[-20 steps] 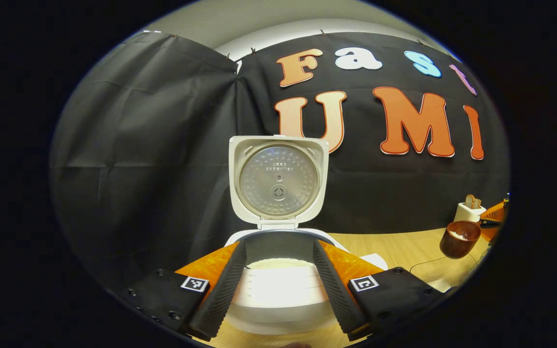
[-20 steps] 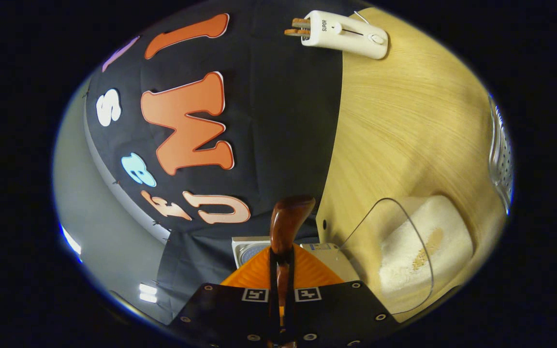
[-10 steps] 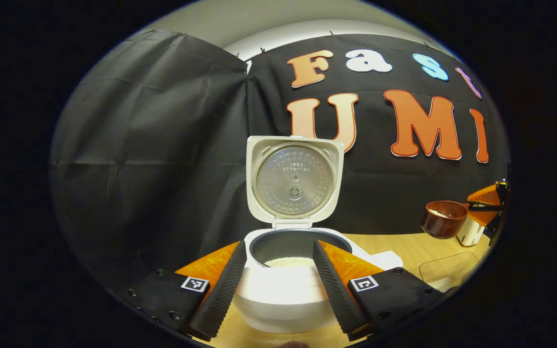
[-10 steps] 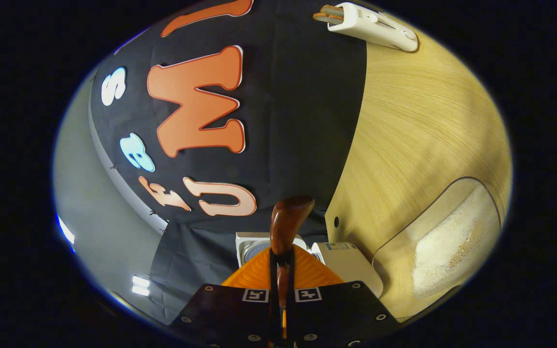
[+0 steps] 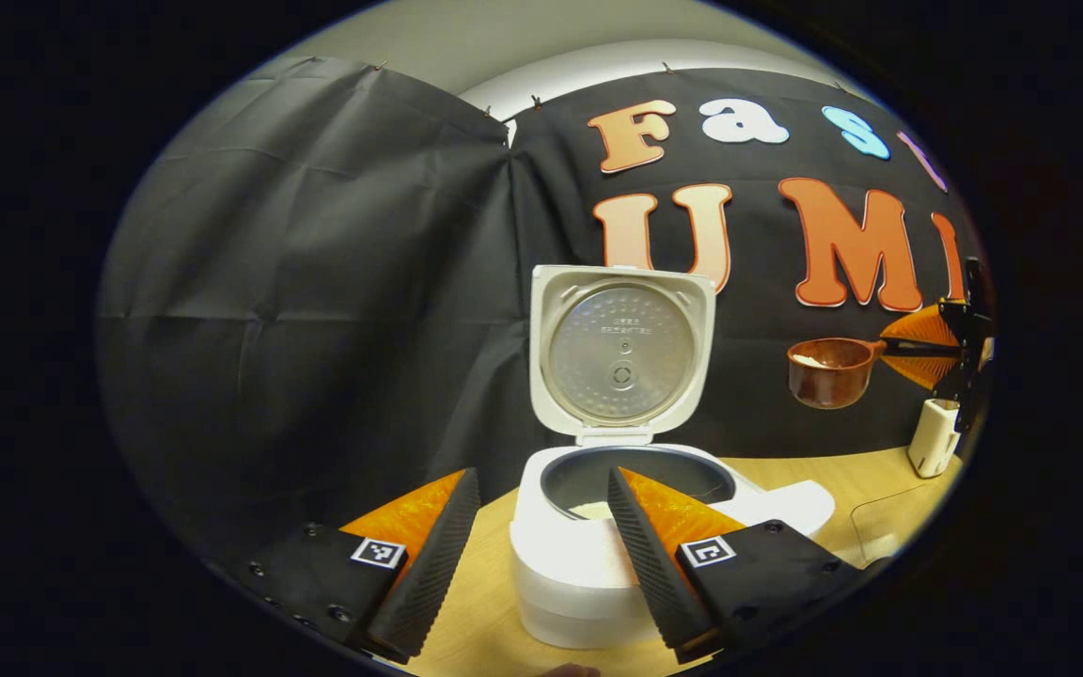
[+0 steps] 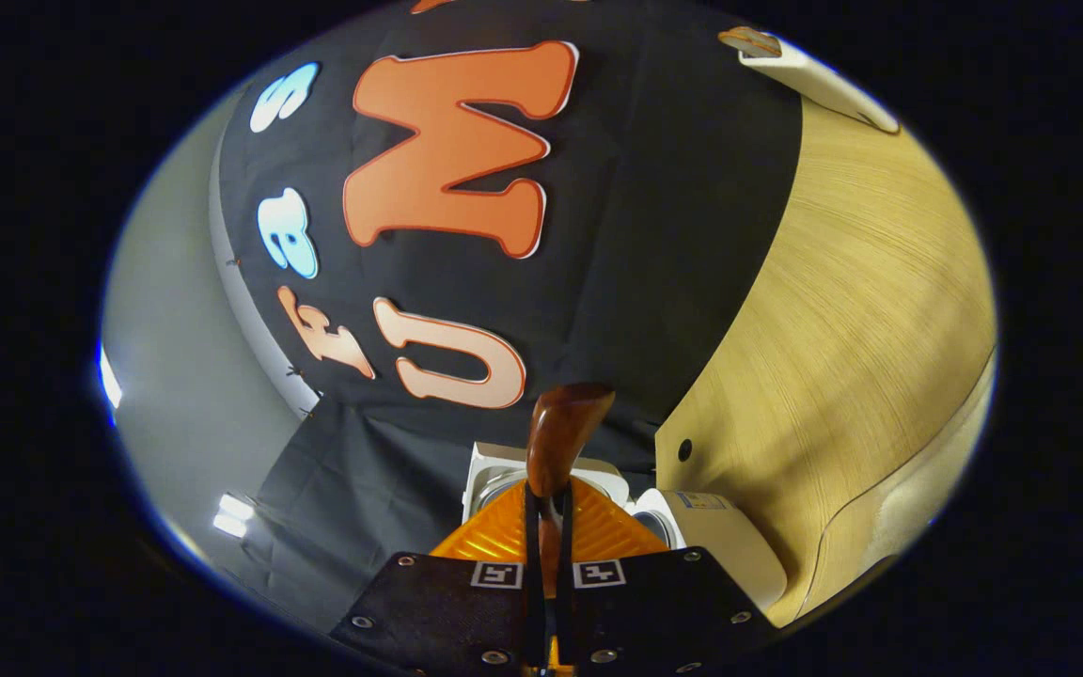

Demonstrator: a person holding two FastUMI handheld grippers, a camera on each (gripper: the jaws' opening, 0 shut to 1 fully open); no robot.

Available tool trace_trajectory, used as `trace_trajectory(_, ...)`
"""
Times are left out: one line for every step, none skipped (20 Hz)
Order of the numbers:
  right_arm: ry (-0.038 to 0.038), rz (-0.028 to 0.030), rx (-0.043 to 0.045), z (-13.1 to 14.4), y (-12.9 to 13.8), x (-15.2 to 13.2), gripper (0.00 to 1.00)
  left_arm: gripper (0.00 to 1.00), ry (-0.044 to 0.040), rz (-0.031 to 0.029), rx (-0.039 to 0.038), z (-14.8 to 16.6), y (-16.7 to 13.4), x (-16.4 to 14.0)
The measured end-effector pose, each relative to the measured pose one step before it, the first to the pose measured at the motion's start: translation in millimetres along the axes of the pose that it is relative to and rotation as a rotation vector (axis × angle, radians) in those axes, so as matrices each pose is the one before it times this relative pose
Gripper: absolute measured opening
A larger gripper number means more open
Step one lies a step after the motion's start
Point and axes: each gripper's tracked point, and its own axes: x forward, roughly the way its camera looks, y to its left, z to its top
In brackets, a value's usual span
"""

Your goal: Close the left gripper, press the button to open the rice cooker; take a wooden spoon from the chopstick holder with the right hand, scoop a spoonful of rice and pour it into the rice cooker, then put the wooden spoon back into the chopstick holder.

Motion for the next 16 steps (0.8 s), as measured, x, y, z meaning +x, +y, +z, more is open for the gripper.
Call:
trace_trajectory(0.00333, -0.01076, -0.01844, -2.79, -1.13, 9.65, 0.05, 0.9, -0.00054, 0.01103, 0.00104, -0.15, 5.6, -0.12)
trace_trajectory(0.00393, -0.00712, -0.0183, -3.93, 1.65, 11.61, 0.05, 0.91, -0.00165, 0.00682, 0.00024, -0.51, 3.79, -0.83)
trace_trajectory(0.00526, -0.00677, -0.02438, -3.49, 1.99, 10.31, 0.05, 0.9, -0.00258, 0.00799, -0.00152, 0.9, 4.94, -0.02)
trace_trajectory(0.00314, -0.0077, -0.02169, -3.56, 2.45, 9.88, 0.05, 0.9, -0.00297, 0.00719, -0.00093, -0.41, 4.49, -0.57)
trace_trajectory(-0.00113, -0.01304, -0.03442, -3.52, 1.29, 9.58, 0.05, 0.9, -0.00396, 0.00471, -0.00284, 1.13, 2.45, 0.13)
trace_trajectory(0.007, -0.00602, -0.02958, -5.72, 4.88, 9.25, 0.05, 0.9, -0.00125, 0.00354, -0.00121, 1.66, 2.17, 0.97)
trace_trajectory(-0.00316, -0.00997, -0.04663, -4.92, 4.24, 9.39, 0.05, 0.9, -0.00259, 0.00105, 0.0002, 0.52, 0.93, 0.07)
trace_trajectory(0.01226, 0.00197, -0.04073, -7.3, 6.04, 7.04, 0.05, 0.9, -0.00004, 0.00162, 0.00034, -1.36, 1.55, 0.84)
trace_trajectory(0.00329, -0.0015, -0.05675, -6.1, 6.34, 6.99, 0.05, 0.9, -0.00226, -0.00063, 0.00012, 0.57, 1.6, 1.52)
trace_trajectory(0.0181, 0.00803, -0.05943, -7.96, 5.75, 4.57, 0.05, 0.9, -0.00001, 0.00262, -0.00122, 0.34, 0.64, -0.43)
trace_trajectory(0.01881, 0.00217, -0.05699, -7.44, 5.51, 5.48, 0.05, 0.9, 0.00074, 0.00204, -0.00149, -0.34, 0.01, -0.49)
trace_trajectory(0.01507, 0.00465, -0.06539, -6.93, 6.9, 7.01, 0.05, 0.9, 0.00135, 0.00174, -0.00191, -1.39, 1.06, 0.76)
trace_trajectory(0.00839, 0.00666, -0.0643, -5.54, 6.23, 3.85, 0.05, 0.89, 0.00338, 0.00414, -0.00167, -0.35, 0.71, 0.01)
trace_trajectory(0.00207, 0.00162, -0.07762, -5.43, 5.67, 3.96, 0.05, 0.9, 0.00418, 0.00317, -0.00129, -0.26, 0.82, 0.18)
trace_trajectory(-0.00693, 0.0016, -0.07242, -3.38, 4.33, 1.2, 0.05, 0.9, 0.00503, 0.00605, -0.00031, -0.52, 0.72, 0.03)
trace_trajectory(-0.00957, -0.00133, -0.0835, -1.57, 5.23, 2.94, 0.05, 0.9, 0.00499, 0.00546, 0.00001, -0.94, 0.54, -0.88)
